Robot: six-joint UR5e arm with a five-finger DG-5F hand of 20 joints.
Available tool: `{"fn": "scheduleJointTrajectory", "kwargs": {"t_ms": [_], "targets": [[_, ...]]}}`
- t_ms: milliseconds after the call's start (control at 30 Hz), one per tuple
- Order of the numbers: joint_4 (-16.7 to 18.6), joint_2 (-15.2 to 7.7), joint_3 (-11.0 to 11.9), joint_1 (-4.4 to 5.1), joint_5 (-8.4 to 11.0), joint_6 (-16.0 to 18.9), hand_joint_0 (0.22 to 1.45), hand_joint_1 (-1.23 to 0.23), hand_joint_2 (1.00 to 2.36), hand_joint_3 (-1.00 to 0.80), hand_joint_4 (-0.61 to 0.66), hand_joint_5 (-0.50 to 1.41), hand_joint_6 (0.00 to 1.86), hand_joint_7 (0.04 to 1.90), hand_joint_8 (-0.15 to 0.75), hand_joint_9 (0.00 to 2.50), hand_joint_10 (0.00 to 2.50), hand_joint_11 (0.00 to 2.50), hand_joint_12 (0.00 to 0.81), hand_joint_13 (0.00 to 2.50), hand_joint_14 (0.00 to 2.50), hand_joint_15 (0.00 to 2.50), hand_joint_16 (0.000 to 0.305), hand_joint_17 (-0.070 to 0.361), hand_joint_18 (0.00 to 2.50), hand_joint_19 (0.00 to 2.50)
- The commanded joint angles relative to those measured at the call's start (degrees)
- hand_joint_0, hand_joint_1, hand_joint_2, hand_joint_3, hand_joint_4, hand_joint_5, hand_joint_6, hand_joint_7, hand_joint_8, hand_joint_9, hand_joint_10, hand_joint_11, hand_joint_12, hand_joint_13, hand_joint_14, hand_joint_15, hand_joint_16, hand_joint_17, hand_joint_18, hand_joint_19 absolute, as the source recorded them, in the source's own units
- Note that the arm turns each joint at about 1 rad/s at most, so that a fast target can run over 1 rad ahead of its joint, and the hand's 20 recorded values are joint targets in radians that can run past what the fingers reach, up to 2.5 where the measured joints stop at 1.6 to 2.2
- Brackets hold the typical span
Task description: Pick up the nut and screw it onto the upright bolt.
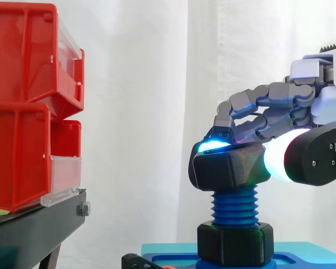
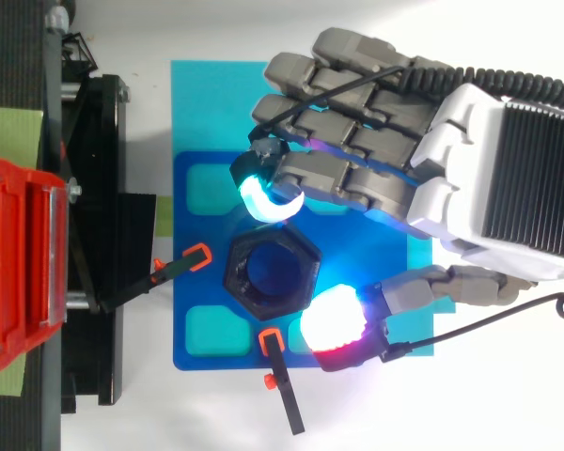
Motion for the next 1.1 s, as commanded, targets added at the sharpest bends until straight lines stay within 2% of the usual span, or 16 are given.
{"fn": "scheduleJointTrajectory", "kwargs": {"t_ms": [0, 133, 600, 700, 767, 1067], "targets": [[0.0, -0.1, 0.0, -0.21, -0.42, 0.0, 0.50, -0.58, 1.00, -0.50, 0.29, -0.19, 0.50, 1.07, 0.315, 0.50, 0.00, 0.00, 0.347, 0.38, 0.00, 0.00, 0.042, 0.094, 0.26, 0.00], [0.0, -0.8, 0.0, -0.56, -0.94, 0.5, 0.50, -0.58, 1.00, -0.50, 0.29, -0.19, 0.50, 1.07, 0.314, 0.50, 0.00, 0.00, 0.347, 0.38, 0.00, 0.00, 0.042, 0.093, 0.26, 0.00], [0.0, -0.9, 0.0, -1.17, -1.82, 1.1, 0.50, -0.58, 1.00, -0.50, 0.29, -0.19, 0.50, 1.07, 0.314, 0.50, 0.00, 0.00, 0.345, 0.38, 0.00, 0.00, 0.041, 0.093, 0.26, 0.00], [0.0, -1.8, 0.0, -1.35, -2.09, 1.2, 0.50, -0.58, 1.00, -0.50, 0.29, -0.19, 0.50, 1.07, 0.315, 0.50, 0.00, 0.00, 0.345, 0.38, 0.00, 0.00, 0.041, 0.093, 0.26, 0.00], [0.2, -1.8, 0.0, -1.70, -2.88, 1.8, 0.50, -0.58, 1.00, -0.50, 0.28, -0.19, 0.50, 1.06, 0.315, 0.50, 0.00, 0.00, 0.348, 0.37, 0.00, 0.00, 0.042, 0.095, 0.25, 0.00], [1.0, -1.8, 0.0, -1.79, -3.67, 2.3, 0.43, -0.52, 1.00, -0.50, 0.28, -0.21, 0.50, 0.92, 0.321, 0.42, 0.00, 0.00, 0.387, 0.30, 0.00, 0.00, 0.050, 0.113, 0.19, 0.00]]}}
